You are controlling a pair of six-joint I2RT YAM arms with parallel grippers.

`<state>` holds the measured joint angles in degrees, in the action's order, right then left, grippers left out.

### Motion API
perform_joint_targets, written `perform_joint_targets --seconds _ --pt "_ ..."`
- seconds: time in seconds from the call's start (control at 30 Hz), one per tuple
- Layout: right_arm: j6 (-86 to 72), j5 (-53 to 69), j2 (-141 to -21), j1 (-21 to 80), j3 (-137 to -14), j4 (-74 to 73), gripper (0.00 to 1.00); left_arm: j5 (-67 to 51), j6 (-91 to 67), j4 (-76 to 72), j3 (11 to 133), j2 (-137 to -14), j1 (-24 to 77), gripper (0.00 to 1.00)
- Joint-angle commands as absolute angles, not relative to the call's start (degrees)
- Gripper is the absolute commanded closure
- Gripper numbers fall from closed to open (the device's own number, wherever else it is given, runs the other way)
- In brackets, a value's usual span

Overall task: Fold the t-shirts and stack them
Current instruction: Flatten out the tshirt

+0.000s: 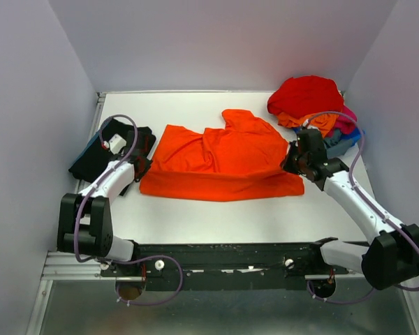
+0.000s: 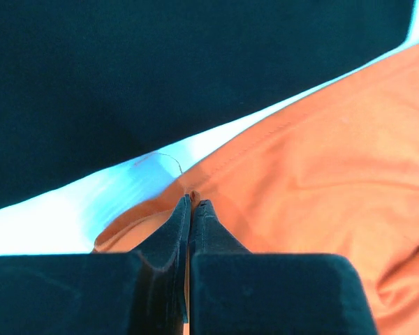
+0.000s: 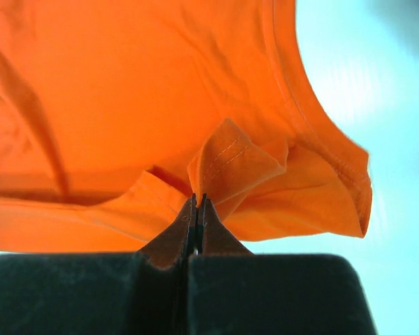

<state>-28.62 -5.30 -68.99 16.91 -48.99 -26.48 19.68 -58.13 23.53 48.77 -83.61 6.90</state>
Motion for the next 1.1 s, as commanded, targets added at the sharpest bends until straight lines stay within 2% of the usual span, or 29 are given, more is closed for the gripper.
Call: perform_joint_targets --seconds 0.0,0.07,0.17,0.3,0.37,0.67,0.87,0.93,1.0,1.03,1.07 --pt "-27.69 -9.14 -65.66 17.23 -53.61 -29.09 0.99 19.6 -58.01 23.91 48.96 -77.71 7.47 0.92" --pt "-27.68 -8.44 -65.22 17.31 -54.23 -30.05 0.99 20.65 -57.92 24.43 48.43 -76.03 7.47 0.92" --pt "-27.42 -6.34 -64.6 17.31 -53.79 -31.37 0.99 21.44 -57.66 25.92 47.55 -73.66 7.47 0.99" --pt "-27.68 -4.31 -64.51 17.23 -52.73 -33.39 1.0 20.74 -57.39 25.58 44.48 -70.67 7.56 0.96" --pt "-28.21 -3.35 -63.99 17.23 -52.12 -34.71 0.99 19.95 -57.57 25.66 42.99 -69.44 7.56 1.0" --pt "-34.88 3.68 -55.99 17.75 -42.2 -42.0 0.97 15.56 -58.1 24.78 31.82 -57.49 8.52 1.0" --pt "-41.38 3.6 -51.25 19.69 -37.88 -51.4 0.98 12.4 -58.36 25.67 25.76 -50.28 8.88 1.0" --pt "-42.62 5.0 -50.19 19.95 -36.92 -54.04 0.94 11.43 -58.97 25.58 24.0 -48.96 8.96 1.0" --pt "-43.51 7.45 -48.35 20.21 -35.69 -55.46 0.83 10.64 -59.5 25.49 22.68 -48.17 8.96 1.0" --pt "-43.33 8.86 -47.12 20.3 -34.9 -55.11 0.69 10.63 -59.68 25.58 22.24 -47.99 8.96 1.0" --pt "-43.68 9.22 -45.63 20.39 -34.63 -55.46 0.47 10.63 -59.68 25.58 21.98 -47.9 9.05 1.0"
